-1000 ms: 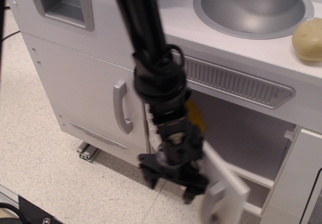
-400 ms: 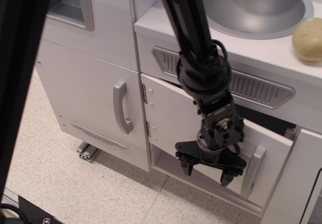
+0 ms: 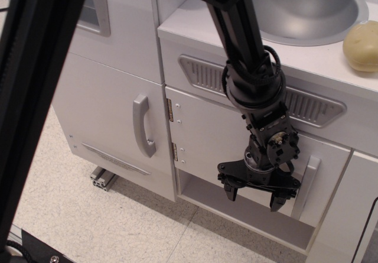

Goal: Close cabinet

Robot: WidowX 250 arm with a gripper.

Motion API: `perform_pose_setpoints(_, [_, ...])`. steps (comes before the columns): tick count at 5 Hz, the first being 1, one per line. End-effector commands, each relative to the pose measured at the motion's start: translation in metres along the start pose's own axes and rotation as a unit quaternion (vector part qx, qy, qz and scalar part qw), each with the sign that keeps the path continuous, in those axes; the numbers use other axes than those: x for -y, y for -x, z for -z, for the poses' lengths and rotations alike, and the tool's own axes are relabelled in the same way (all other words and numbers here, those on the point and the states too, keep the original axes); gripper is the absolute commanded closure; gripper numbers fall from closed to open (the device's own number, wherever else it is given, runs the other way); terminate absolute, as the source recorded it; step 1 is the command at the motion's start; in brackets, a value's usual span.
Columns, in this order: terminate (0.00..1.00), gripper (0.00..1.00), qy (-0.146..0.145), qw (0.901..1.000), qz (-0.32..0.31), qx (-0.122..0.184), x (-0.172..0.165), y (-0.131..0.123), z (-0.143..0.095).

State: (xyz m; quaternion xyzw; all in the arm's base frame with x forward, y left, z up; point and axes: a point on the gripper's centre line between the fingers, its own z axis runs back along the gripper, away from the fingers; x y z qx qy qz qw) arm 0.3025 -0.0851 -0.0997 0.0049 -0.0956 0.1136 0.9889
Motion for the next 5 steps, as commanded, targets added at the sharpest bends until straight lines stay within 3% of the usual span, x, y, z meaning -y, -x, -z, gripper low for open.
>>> perform_pose_setpoints(1, [0.00, 0.00, 0.023, 0.9988, 0.025, 0.036, -0.014, 0.004, -0.027])
perform_pose_setpoints(2, [0.00, 0.00, 0.026, 0.9982, 0.047, 0.027, -0.030, 0.025, -0.036])
perform_pose_setpoints(3, [0.00, 0.00, -0.006, 0.9986, 0.052, -0.008, -0.041, 0.031, -0.033])
perform_pose_setpoints(4, [0.00, 0.00, -0.006, 0.9986, 0.052, -0.008, -0.041, 0.031, -0.033])
perform_pose_setpoints(5, [1.00, 0.00, -0.006, 0.9986, 0.052, -0.008, -0.041, 0.031, -0.033])
